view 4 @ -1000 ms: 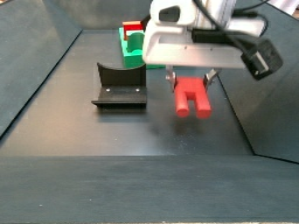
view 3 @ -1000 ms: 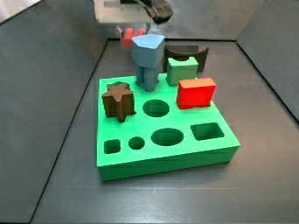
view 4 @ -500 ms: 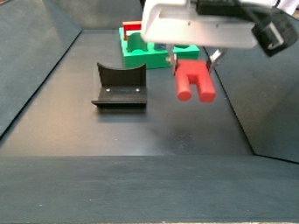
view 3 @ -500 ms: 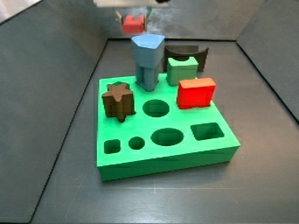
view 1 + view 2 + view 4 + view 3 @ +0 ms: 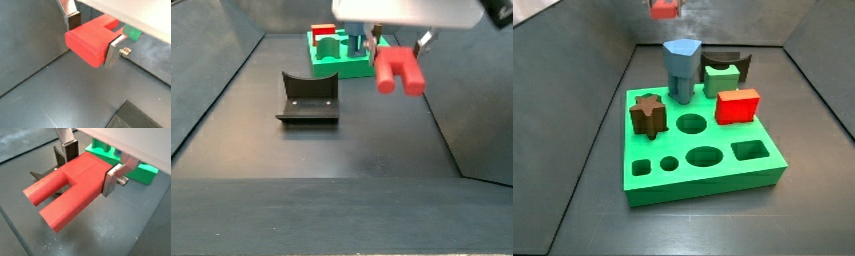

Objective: Pick up the square-circle object. Move up. Rotate the square-circle object. Place the square-circle object on the fixture. Regrasp the square-circle object. Move to above the board. Insert the square-circle object.
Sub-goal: Place the square-circle object on the fixture.

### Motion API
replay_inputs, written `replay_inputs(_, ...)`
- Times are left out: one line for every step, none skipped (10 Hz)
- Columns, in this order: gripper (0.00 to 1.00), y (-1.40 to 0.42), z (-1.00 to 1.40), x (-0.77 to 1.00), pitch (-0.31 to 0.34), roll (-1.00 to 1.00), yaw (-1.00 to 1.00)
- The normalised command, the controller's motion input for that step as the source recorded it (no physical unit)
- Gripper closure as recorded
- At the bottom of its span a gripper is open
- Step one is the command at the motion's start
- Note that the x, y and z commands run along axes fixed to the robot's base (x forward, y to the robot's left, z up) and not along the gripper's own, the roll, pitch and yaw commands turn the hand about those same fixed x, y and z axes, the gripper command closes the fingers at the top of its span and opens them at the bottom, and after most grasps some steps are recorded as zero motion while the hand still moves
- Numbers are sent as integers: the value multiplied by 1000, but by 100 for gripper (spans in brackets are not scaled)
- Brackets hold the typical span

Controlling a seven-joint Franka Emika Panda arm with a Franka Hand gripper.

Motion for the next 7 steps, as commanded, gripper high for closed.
replay_inputs(100,-1,594,-20,82,141,29)
replay_inputs(100,2,415,-11,86,118,27)
replay_inputs(100,5,274,-7,90,107,26)
replay_inputs(100,-506,-53,1000,-97,-79,153)
replay_inputs(100,-501,-88,1000,-82,-81,147)
replay_inputs(100,-401,-89,1000,-62,-81,106)
replay_inputs(100,-339,-77,1000,-39,-94,68)
